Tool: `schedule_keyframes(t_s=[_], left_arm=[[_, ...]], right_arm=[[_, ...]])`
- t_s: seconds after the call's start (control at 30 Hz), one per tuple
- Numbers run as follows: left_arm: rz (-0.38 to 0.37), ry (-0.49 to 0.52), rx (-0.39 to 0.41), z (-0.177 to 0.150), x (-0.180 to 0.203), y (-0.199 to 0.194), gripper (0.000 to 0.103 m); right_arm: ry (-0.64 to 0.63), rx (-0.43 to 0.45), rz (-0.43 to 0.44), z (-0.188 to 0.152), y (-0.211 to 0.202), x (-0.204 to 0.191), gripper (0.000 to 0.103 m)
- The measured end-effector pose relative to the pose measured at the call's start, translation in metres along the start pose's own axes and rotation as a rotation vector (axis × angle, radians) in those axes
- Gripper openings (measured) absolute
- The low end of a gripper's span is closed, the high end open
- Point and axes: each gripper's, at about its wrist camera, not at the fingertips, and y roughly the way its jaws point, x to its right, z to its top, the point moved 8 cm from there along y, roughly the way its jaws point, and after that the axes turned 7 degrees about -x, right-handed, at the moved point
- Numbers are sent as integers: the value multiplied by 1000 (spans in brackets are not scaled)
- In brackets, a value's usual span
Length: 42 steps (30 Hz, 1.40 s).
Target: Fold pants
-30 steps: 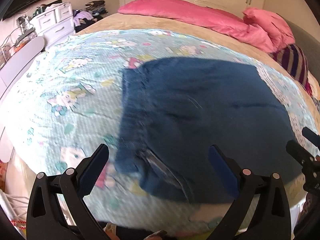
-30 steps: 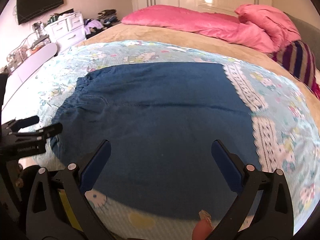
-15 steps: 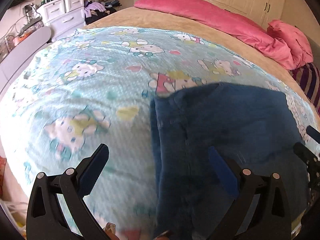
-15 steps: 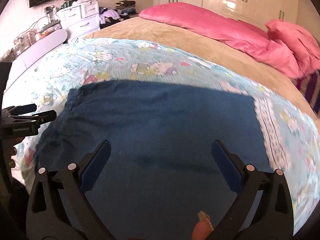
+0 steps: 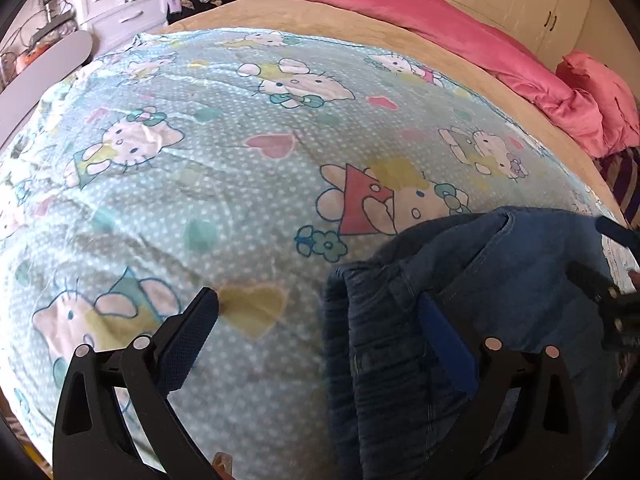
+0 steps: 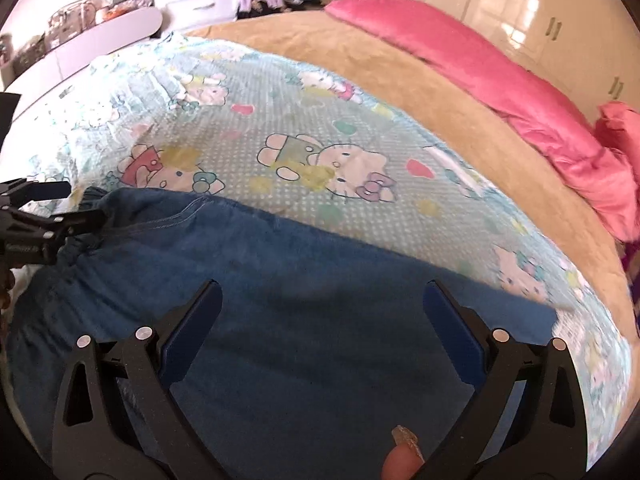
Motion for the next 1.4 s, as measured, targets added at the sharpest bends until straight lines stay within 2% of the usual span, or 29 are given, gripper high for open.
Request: schedule_keyframes(t_s=[0.07,0.1,0.13,0.27,0.43,0.5,0.6,0.67,0.77,0.83,1.0,1.2,1.4], left_arm=[[-26,51,22,1,9,0,60],[-50,78,24,0,16,0,53],[-61,93,27,1,21,0,38],[-16,174,76,-1,32,-12,31],[-56,188,156,-4,35,-45,29],[-72,193,170,-4,37,-53,29],[-91,202,175,-9,38,-59,29],[-93,205,174,-12,37,-59,28],[-81,203,178,-12,33,-61,28],[-94,194,184,-14,29,-65,28],[-129,221,218,-21,37,-85,28],[-170,281,267,-54,49,-120,29],[-190,317,254,-101,47,-137,29]], right_arm=[[-11,-13,8,5,8,3,95],[-17,-22,5,9,13,5,95],[-30,-33,8,12,17,6,95],[-94,-60,15,18,27,5,95],[-228,-31,41,21,25,-16,95],[-283,-33,35,17,30,-26,91],[-322,-39,84,9,32,-43,55],[-311,-25,127,5,24,-51,19],[-213,34,149,2,-1,-49,7],[-170,102,167,-5,-27,-46,5],[-84,201,212,-40,-85,-45,3],[-37,240,240,-87,-136,-60,2],[-74,203,274,-137,-158,-96,2]])
